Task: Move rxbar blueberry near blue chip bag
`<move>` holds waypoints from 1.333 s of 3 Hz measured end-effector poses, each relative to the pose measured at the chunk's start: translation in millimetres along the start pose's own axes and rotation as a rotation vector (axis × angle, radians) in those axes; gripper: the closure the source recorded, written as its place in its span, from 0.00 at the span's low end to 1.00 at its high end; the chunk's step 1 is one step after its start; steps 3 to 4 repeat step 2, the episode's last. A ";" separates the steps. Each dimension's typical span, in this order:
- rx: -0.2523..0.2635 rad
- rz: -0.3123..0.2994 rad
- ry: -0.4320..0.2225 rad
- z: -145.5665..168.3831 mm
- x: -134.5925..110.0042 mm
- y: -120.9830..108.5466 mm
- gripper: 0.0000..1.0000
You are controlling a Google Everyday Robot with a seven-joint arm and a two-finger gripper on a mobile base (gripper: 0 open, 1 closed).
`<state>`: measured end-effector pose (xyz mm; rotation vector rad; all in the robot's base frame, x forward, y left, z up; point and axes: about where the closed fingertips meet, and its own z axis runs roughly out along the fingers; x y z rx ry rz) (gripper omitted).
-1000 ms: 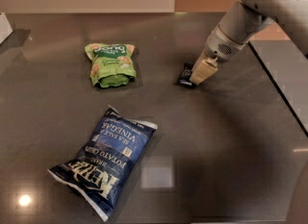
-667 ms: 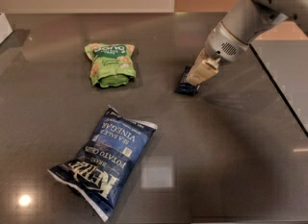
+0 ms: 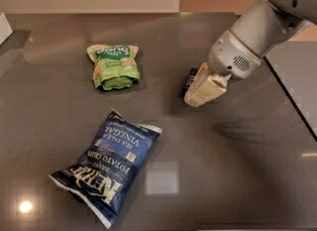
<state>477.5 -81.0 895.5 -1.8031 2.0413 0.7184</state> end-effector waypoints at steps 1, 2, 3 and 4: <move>0.003 -0.011 0.004 0.6 0.0 5.4 0.79; 0.008 -0.013 0.002 0.9 -1.8 4.8 0.56; 0.008 -0.013 0.002 0.9 -1.8 4.8 0.56; 0.008 -0.013 0.002 0.9 -1.8 4.8 0.56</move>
Offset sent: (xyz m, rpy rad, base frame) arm -0.0049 0.0007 0.0003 -0.0031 -0.0076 0.0075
